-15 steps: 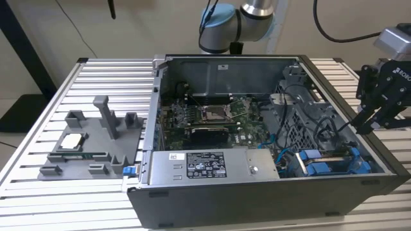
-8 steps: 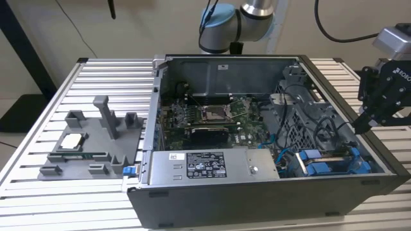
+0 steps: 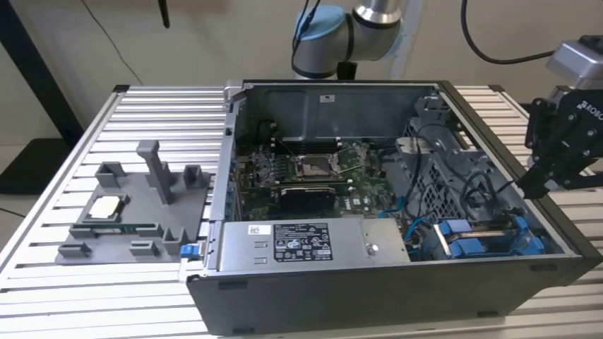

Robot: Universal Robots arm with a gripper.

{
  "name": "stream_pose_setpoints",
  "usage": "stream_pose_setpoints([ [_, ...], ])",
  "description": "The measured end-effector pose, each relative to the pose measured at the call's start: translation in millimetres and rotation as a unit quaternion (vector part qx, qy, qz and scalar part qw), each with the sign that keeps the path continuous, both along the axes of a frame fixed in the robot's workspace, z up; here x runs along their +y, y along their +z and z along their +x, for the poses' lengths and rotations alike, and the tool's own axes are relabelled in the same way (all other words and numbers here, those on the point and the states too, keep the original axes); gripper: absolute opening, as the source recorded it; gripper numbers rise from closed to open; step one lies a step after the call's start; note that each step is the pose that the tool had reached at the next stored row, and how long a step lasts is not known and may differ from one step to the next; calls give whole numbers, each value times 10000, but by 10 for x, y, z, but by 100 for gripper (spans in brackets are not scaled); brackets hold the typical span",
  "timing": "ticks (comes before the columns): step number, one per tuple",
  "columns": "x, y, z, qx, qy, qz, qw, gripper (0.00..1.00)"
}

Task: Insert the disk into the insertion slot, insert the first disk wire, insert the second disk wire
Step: 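Insert the second disk wire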

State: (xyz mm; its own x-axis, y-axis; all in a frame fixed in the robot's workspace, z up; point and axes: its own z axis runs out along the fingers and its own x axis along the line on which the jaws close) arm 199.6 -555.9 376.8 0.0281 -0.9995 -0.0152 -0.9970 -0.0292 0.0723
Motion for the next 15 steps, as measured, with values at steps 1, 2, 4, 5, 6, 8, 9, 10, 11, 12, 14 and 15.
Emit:
stream_pose_setpoints([
  [1, 0, -3, 0, -42, 0, -40, 10000, 24],
  [2, 1, -5, -1, -81, 0, -82, 9999, 24],
  [4, 3, -13, -2, -143, 0, -144, 9998, 21],
  [5, 3, -24, -2, -163, -2, -150, 9998, 16],
  [6, 3, -37, -2, -177, -5, -151, 9997, 16],
  [8, 4, -51, -1, -180, -19, -152, 9997, 16],
  [9, 3, -51, -5, -181, -24, -153, 9997, 16],
  [10, 3, -39, -9, -181, -28, -153, 9997, 16],
  [11, 3, -7, -18, -181, -28, -152, 9997, 16],
  [12, 4, 32, -33, -181, -28, -153, 9997, 16],
  [14, 10, 119, -78, -181, -28, -152, 9997, 16],
  [15, 16, 163, -109, -181, -28, -153, 9997, 16],
])
